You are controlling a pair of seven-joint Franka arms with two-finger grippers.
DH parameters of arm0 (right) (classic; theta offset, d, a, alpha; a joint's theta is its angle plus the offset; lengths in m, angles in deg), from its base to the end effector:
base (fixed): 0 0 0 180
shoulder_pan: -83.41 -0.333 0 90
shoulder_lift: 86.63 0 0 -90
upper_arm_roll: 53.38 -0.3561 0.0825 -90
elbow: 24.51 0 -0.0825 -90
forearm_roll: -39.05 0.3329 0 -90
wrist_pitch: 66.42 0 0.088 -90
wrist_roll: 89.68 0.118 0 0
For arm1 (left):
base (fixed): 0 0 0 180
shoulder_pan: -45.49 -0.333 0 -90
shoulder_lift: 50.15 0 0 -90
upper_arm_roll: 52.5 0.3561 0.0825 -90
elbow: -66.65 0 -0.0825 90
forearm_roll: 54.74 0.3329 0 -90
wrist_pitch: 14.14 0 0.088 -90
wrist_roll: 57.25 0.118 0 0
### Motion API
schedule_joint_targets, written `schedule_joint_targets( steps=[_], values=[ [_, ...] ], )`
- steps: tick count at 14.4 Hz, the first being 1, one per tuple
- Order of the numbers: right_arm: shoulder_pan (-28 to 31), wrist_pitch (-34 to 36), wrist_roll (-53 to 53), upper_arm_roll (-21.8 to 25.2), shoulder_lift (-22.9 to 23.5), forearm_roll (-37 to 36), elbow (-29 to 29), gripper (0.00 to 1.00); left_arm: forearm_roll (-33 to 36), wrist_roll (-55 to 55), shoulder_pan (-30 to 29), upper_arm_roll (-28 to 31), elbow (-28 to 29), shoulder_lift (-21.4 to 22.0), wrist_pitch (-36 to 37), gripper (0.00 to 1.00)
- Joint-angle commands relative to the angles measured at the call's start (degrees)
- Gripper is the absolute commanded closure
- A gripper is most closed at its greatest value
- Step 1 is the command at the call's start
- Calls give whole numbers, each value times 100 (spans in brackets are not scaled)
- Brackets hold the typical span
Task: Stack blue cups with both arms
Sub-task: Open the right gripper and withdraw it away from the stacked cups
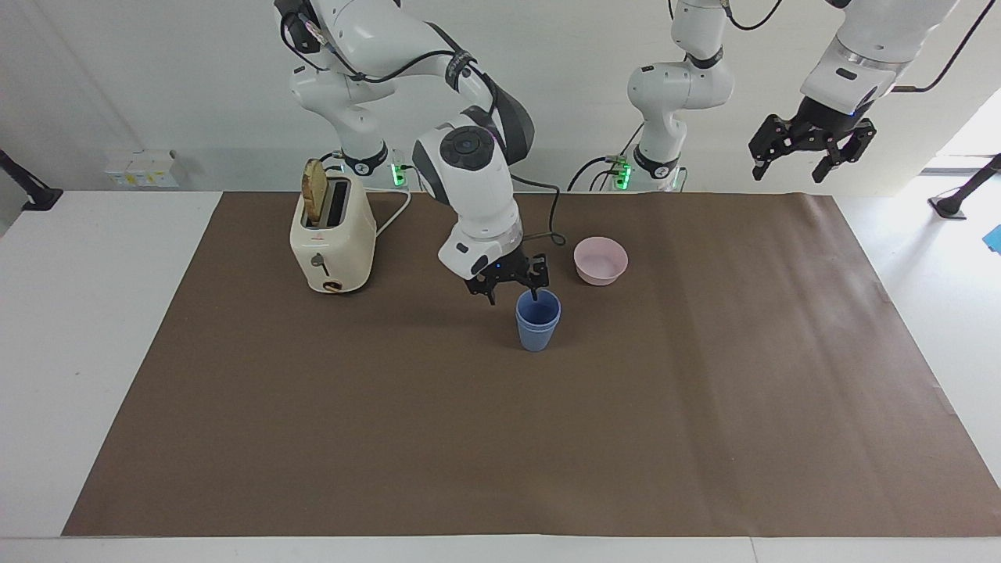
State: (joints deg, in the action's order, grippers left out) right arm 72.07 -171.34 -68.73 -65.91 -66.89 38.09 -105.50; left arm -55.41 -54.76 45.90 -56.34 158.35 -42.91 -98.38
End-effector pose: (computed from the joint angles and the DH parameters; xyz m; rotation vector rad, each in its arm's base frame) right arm 0.5909 0.2335 0.5523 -3.0568 -0.0599 -0.0819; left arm 0.4464 -0.0375 0.6924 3.1330 -0.1854 -0.0065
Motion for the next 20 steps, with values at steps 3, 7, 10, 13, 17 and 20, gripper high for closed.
schedule_joint_targets(
  steps=[3, 7, 10, 13, 17, 20],
  values=[
    [649, 734, -881, -56, -514, -97, 92, 0, 102, 41, -24, -12, -30, 41, 109, 0],
    [852, 1201, -1243, -56, -927, -151, 84, 0, 102, 41, -15, -12, -30, 41, 109, 0],
    [1028, 1420, -1190, -56, -1183, -19, 5, 0, 102, 41, -24, -3, -30, 41, 109, 0],
    [1203, 1710, -1251, -47, -1315, -18, 5, 0, 102, 41, -15, -12, -30, 41, 109, 0],
    [1458, 2098, -1515, -56, -1587, -10, -161, 0, 102, 41, -24, -3, -30, 41, 109, 0],
    [1608, 1958, -1480, -21, -1939, 306, -584, 0, 102, 41, -24, -12, -30, 41, 109, 0]
  ],
)
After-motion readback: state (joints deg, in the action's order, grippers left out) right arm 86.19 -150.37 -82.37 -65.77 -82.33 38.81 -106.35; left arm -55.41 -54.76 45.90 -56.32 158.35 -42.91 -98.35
